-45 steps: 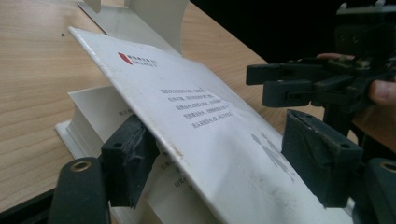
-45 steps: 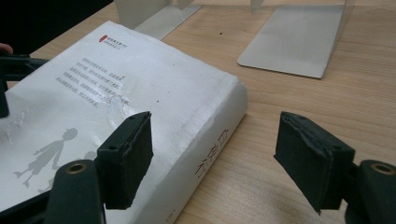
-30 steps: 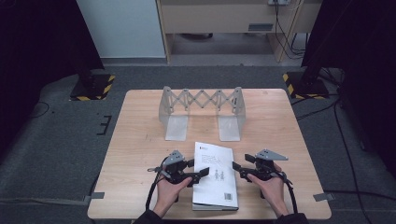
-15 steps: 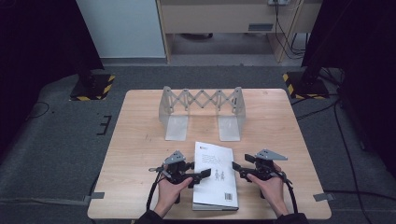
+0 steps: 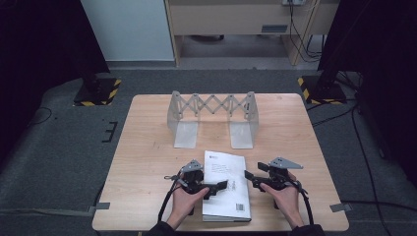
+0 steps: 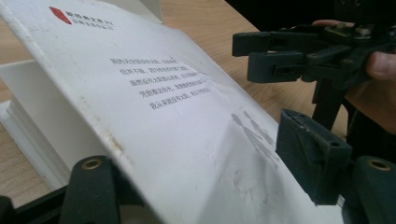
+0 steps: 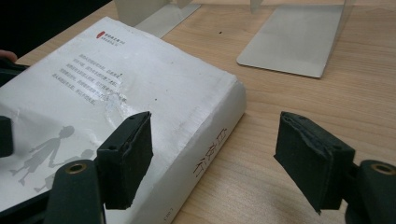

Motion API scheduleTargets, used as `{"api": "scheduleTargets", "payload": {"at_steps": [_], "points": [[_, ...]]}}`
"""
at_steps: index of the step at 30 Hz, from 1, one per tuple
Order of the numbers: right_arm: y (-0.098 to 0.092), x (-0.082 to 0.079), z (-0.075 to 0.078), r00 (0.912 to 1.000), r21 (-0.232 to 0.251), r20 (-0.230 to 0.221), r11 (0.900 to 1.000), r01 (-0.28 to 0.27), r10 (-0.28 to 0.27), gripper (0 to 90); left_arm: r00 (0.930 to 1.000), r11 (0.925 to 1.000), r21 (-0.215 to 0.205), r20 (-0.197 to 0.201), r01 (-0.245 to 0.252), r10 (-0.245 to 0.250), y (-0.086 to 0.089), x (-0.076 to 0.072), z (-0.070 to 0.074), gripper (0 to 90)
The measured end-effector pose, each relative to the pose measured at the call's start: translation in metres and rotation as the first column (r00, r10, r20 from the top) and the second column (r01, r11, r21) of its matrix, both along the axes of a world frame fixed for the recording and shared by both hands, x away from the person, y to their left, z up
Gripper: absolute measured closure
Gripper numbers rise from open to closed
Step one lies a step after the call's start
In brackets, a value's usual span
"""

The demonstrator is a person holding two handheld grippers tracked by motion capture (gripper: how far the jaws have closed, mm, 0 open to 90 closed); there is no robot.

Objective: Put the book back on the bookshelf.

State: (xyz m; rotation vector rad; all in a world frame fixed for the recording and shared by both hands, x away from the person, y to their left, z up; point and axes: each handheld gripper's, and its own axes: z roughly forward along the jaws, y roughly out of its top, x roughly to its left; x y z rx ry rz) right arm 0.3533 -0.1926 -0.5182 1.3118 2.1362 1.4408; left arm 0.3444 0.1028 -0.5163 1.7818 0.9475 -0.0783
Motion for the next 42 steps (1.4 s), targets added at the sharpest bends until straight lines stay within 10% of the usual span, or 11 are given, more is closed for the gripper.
{"api": "scheduleTargets", "payload": {"at_steps": [13, 32, 42], "points": [[-0.0007, 0.001, -0.0009, 1.0, -0.002, -0.004, 1.0, -0.002, 0.002, 27.8, 0.9991, 0.9989, -0.023, -0.013, -0.04, 0.04, -0.0003, 0.004, -0.0039, 41.8], [-0.003, 0.0013, -0.0001, 1.0, -0.005, -0.003, 1.0, 0.005, -0.005, 27.8, 0.9993, 0.9997, 0.025, 0.037, -0.003, 0.002, -0.0042, 0.0014, -0.0017, 31.6], [-0.0058, 0.0016, 0.0025, 0.9999, 0.001, 0.007, 1.0, 0.012, -0.012, 27.8, 0.9982, 0.9981, -0.015, -0.008, -0.06, 0.059, 0.0027, 0.0027, -0.0049, 50.1]]}}
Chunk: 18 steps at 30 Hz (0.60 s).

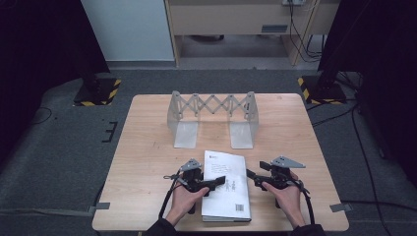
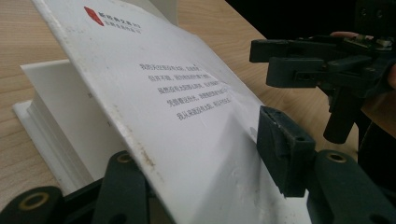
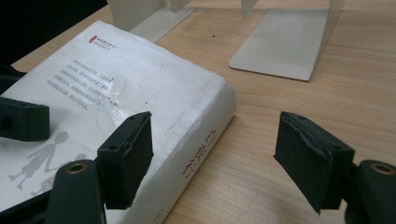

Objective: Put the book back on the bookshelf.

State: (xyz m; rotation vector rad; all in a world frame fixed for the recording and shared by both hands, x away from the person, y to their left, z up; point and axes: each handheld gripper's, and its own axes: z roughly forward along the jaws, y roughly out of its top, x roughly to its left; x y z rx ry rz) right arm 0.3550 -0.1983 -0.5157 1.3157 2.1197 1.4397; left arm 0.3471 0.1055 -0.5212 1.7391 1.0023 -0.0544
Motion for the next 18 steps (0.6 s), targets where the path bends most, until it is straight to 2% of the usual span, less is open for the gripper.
{"api": "scheduleTargets", "payload": {"at_steps": [9, 14, 18], "points": [[0.0, 0.0003, -0.0003, 1.0, 0.018, -0.008, 1.0, -0.005, 0.005, 27.8, 0.9998, 0.9988, -0.049, -0.019, -0.002, 0.001, 0.0029, 0.0009, -0.0003, 57.0], [-0.0008, 0.0001, 0.0007, 0.9999, 0.034, -0.011, 0.999, -0.009, 0.009, 27.8, 0.9999, 0.9985, -0.055, -0.015, 0.002, -0.003, 0.0027, -0.0001, 0.0031, 59.2], [0.0017, 0.0014, -0.0004, 0.9995, 0.046, -0.018, 0.999, -0.023, 0.024, 27.8, 0.9993, 0.9965, -0.084, -0.036, 0.0, -0.003, 0.0027, 0.0, 0.0057, 62.2]]}}
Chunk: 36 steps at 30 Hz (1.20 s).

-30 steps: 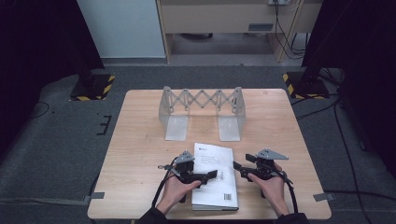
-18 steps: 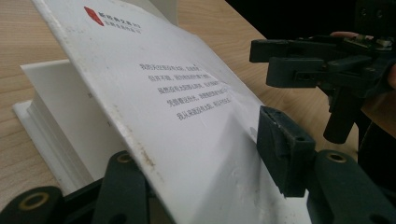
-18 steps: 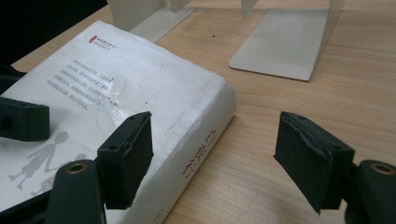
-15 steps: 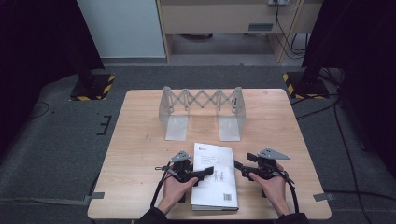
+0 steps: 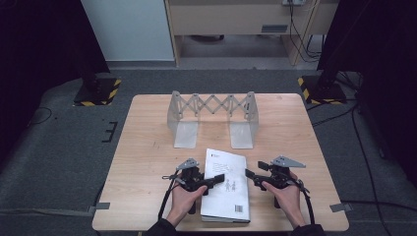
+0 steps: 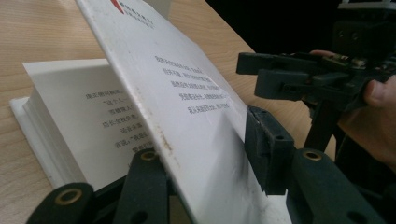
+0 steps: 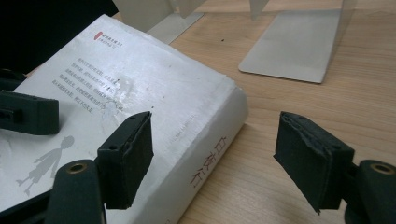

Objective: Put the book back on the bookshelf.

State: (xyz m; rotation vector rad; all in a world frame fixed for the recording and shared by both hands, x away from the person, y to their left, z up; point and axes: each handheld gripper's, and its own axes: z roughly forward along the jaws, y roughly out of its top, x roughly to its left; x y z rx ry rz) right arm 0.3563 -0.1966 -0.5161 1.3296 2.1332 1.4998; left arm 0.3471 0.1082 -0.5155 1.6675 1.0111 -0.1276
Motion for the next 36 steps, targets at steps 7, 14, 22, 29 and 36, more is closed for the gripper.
{"api": "scheduleTargets", "payload": {"at_steps": [7, 14, 22, 29, 36], "points": [[-0.004, 0.0, 0.006, 0.9999, 0.016, 0.012, 1.0, 0.002, -0.002, 27.5, 0.9997, 0.9996, 0.02, 0.017, 0.018, -0.019, 0.0, -0.001, 0.007, 64.0], [-0.005, 0.0, 0.006, 1.0, 0.04, 0.005, 0.999, -0.006, 0.005, 26.7, 0.9996, 0.9997, 0.001, 0.016, 0.023, -0.024, 0.003, -0.002, 0.016, 68.6], [0.002, -0.001, 0.005, 0.9995, 0.042, -0.002, 0.999, -0.031, 0.031, 26.4, 0.9988, 0.9988, 0.028, 0.028, 0.04, -0.041, 0.002, -0.002, 0.02, 69.9], [0.002, -0.001, 0.003, 0.9995, 0.037, -0.008, 0.999, -0.031, 0.031, 26.5, 0.9986, 0.9969, 0.059, -0.016, 0.052, -0.051, 0.004, 0.003, 0.017, 67.9], [0.003, -0.001, 0.001, 0.9994, 0.029, -0.012, 0.999, -0.031, 0.032, 26.5, 0.9977, 0.993, 0.098, -0.026, 0.065, -0.063, 0.004, 0.008, 0.011, 60.9]]}}
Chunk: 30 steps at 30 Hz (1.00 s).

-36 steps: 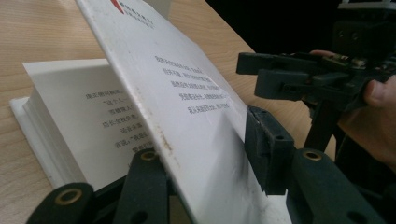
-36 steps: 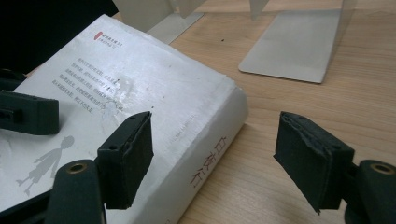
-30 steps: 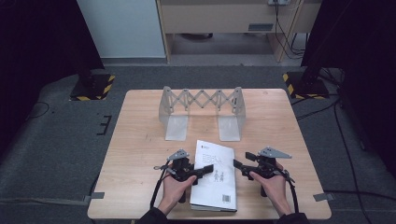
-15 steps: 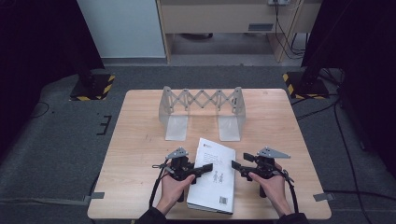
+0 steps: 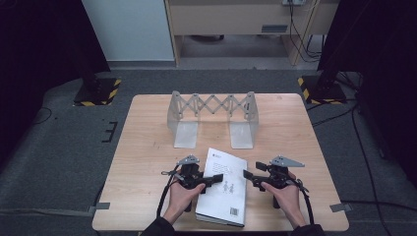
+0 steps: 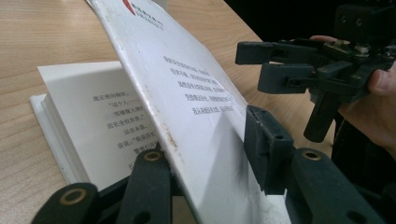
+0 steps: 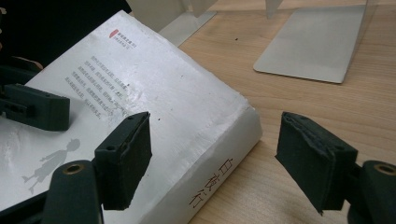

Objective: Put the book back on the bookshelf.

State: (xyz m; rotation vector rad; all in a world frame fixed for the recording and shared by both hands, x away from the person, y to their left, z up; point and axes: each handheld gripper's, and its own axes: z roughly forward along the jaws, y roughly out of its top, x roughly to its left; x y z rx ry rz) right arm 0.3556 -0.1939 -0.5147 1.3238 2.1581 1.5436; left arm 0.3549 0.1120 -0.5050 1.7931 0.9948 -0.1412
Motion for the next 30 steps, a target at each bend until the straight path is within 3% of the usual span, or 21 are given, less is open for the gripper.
{"api": "scheduleTargets", "payload": {"at_steps": [4, 8, 19, 26, 30], "points": [[0.0, 0.0, 0.0, 1.0, 0.003, 0.002, 1.0, 0.008, -0.008, 26.5, 0.9999, 0.9998, 0.017, 0.013, 0.009, -0.009, -0.001, 0.001, -0.002, 55.8], [-0.001, -0.001, 0.0, 1.0, -0.001, 0.005, 1.0, 0.008, -0.008, 26.6, 0.9998, 0.9998, 0.003, 0.006, 0.02, -0.02, 0.0, 0.002, -0.005, 56.1], [0.0, -0.003, -0.003, 1.0, -0.004, -0.006, 1.0, -0.002, 0.002, 26.6, 0.9997, 0.9964, -0.083, -0.017, 0.017, -0.018, 0.001, 0.0, 0.002, 69.7], [0.001, -0.005, -0.003, 0.9997, 0.025, -0.02, 1.0, -0.016, 0.017, 25.3, 0.9999, 0.9964, -0.084, 0.003, 0.012, -0.011, 0.001, -0.004, 0.008, 72.4], [0.003, -0.006, -0.003, 0.9994, 0.043, -0.025, 0.999, -0.023, 0.024, 24.4, 0.9997, 0.9936, -0.111, 0.019, 0.019, -0.017, 0.003, -0.006, 0.015, 76.2]]}}
